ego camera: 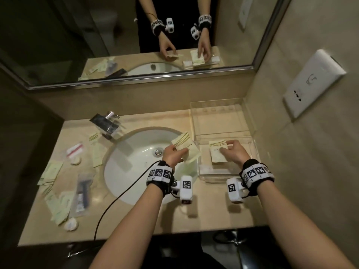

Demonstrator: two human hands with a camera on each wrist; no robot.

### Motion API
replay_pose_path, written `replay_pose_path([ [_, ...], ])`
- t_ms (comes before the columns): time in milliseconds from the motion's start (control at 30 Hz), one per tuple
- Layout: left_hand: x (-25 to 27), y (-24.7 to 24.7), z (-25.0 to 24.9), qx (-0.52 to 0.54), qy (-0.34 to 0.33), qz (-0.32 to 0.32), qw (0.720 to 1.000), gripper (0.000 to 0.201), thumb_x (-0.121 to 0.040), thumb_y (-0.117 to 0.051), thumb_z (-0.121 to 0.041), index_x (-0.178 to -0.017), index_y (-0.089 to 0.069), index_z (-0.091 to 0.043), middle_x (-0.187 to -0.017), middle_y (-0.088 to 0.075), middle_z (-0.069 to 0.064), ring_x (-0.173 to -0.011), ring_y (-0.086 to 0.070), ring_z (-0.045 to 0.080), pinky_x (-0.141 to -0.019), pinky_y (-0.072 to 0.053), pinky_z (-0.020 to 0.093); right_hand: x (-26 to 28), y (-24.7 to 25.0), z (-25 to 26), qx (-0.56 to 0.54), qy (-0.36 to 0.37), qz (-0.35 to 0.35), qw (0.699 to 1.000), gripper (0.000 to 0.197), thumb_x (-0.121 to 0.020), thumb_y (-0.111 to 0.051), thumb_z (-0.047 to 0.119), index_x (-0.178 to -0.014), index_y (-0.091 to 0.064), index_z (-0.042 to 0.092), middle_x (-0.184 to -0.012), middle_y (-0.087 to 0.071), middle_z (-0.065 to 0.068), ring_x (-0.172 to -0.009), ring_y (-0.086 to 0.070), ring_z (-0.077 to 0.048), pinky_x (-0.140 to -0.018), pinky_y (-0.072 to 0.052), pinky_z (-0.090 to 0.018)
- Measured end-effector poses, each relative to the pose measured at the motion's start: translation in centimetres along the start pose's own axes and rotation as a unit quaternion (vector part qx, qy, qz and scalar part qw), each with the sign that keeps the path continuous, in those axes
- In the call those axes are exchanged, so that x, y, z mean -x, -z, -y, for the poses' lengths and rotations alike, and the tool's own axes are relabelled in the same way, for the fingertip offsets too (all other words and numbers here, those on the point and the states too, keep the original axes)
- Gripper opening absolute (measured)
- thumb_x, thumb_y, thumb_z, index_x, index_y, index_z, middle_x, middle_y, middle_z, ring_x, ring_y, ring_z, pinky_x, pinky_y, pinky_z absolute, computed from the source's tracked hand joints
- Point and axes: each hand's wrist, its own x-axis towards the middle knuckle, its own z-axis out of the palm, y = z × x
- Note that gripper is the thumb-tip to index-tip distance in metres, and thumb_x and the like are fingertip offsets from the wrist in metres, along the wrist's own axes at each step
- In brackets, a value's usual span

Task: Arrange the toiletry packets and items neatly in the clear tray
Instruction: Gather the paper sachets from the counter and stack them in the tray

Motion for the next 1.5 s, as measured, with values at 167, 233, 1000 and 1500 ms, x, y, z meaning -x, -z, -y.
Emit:
replay_pose_path([
  [167, -0.1, -1.4, 0.6, 0.017, 0.002, -0.025, 1.000, 0.039, -0.080, -0.069, 0.002, -0.115, -0.056, -0.007, -0.114, -0.067, 0.016, -0.100, -0.066, 0.030, -0.080, -0.058, 0.039, -0.3, 0.1, -0.1, 0.126, 0.099, -0.025, 0.987, 0.031, -0.094, -0.055, 0.012, -0.125, -0.059, 0.011, -0.123, -0.064, -0.015, -0.113, -0.059, -0.030, -0.088, -0.042, -0.027],
  [233, -0.2, -1.5, 0.8, 0.029, -0.006, -0.030, 0.999, 0.042, -0.079, -0.069, 0.004, -0.117, -0.054, -0.005, -0.114, -0.066, 0.018, -0.102, -0.066, 0.032, -0.075, -0.060, 0.039, -0.7, -0.6, 0.1, 0.164, 0.122, -0.006, 0.979, 0.030, -0.097, -0.049, 0.008, -0.122, -0.063, 0.012, -0.123, -0.063, -0.015, -0.113, -0.059, -0.030, -0.086, -0.041, -0.026],
  [1000, -2.2, -3.5, 1.9, -0.009, -0.001, -0.012, 1.000, 0.030, -0.086, -0.066, -0.008, -0.114, -0.058, -0.002, -0.098, -0.069, 0.019, -0.064, -0.065, 0.022, -0.062, -0.054, 0.028, -1.4, -1.9, -2.2, 0.008, 0.151, -0.106, 0.983, 0.020, -0.099, -0.051, 0.019, -0.104, -0.069, 0.014, -0.109, -0.070, -0.002, -0.098, -0.065, -0.018, -0.088, -0.050, -0.028],
  [1500, -2.3, -5.1, 2.9, -0.283, -0.129, -0.019, 0.950, 0.021, -0.085, -0.065, -0.010, -0.104, -0.070, -0.016, -0.104, -0.068, -0.001, -0.091, -0.061, 0.019, -0.090, -0.048, 0.029, -2.2, -0.8, -3.7, 0.015, 0.057, -0.046, 0.997, 0.038, -0.082, -0.075, 0.021, -0.114, -0.063, 0.005, -0.091, -0.063, -0.004, -0.087, -0.063, -0.024, -0.081, -0.052, -0.032],
])
